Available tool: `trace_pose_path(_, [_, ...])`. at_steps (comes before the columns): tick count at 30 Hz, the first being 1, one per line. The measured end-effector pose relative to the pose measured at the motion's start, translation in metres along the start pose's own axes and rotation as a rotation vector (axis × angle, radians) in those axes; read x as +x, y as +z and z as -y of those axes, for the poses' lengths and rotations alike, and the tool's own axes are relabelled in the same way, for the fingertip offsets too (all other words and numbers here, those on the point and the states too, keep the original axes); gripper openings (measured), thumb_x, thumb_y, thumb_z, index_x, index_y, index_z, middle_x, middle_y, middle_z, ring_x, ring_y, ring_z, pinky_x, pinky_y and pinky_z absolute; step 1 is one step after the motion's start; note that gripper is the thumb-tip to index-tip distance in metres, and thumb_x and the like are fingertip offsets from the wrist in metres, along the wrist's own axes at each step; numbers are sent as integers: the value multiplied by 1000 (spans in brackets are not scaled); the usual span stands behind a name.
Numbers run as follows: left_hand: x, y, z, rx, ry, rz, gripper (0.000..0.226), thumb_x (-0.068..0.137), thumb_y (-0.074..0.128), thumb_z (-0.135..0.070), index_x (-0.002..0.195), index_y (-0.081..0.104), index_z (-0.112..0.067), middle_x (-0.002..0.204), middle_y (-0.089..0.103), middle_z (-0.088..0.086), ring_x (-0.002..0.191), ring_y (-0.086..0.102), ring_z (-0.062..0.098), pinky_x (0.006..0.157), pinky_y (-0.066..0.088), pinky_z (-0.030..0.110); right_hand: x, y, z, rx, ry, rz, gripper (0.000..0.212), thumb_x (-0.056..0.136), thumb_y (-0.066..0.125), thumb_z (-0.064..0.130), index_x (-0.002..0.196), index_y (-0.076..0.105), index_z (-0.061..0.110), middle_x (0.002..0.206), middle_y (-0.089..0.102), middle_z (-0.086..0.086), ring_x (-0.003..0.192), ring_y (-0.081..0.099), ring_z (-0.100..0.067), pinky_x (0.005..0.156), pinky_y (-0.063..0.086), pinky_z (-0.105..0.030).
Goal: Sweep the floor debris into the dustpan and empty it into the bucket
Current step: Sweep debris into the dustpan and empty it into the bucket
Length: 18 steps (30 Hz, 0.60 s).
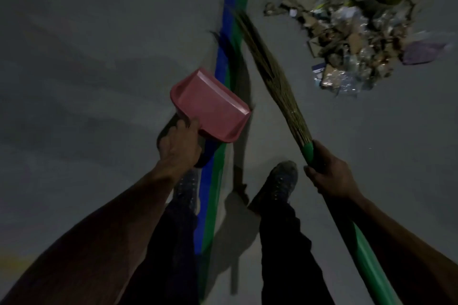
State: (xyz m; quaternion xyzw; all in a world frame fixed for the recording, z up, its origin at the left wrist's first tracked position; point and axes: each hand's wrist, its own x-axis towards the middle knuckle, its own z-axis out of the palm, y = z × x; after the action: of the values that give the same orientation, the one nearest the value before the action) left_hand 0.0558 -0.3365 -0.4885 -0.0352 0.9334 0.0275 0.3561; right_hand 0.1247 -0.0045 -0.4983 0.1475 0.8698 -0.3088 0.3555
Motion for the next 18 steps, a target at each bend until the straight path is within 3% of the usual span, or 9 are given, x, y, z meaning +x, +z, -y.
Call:
trace_pose_path(2, [2,1,33,-4,-20,18,62,93,49,-20,150,24,-23,135,41,19,114,48,36,89,44,43,8,23,28,-2,-28,10,75,90,65,16,154,28,20,128,62,-19,96,67,-41,86,54,-42])
trace_pose_path(5, [5,3,86,28,-38,38,60,91,52,-19,147,28,-20,133,44,20,113,50,38,86,45,44,22,58,74,-35,-86,18,75,90,65,19,155,26,18,139,55,-16,118,58,-37,95,45,-35])
trace_pose_path(7, [5,3,121,42,-54,57,59,91,52,-21,145,30,-18,131,44,21,113,50,39,87,45,44,30,82,106,-58,-117,51,74,91,64,20,154,26,18,140,54,-16,122,55,-36,95,44,-35])
trace_pose_path(15, [14,2,224,105,-76,96,52,88,55,-21,136,37,-15,126,47,21,109,53,40,82,47,44,60,173,200,-207,-158,268,77,91,63,19,156,22,20,136,55,-20,119,56,-37,89,46,-35])
trace_pose_path(17, [19,5,239,113,-80,92,53,87,56,-21,136,37,-15,125,47,21,109,53,40,81,47,44,69,189,209,-213,-119,321,76,92,62,20,156,21,22,135,55,-20,111,60,-38,79,51,-35])
trace_pose_path(18, [21,7,246,113,-85,92,53,87,57,-21,136,37,-15,125,47,21,109,53,40,81,46,44,73,194,210,-178,-78,326,73,93,62,19,155,24,23,133,56,-20,102,64,-38,67,53,-32])
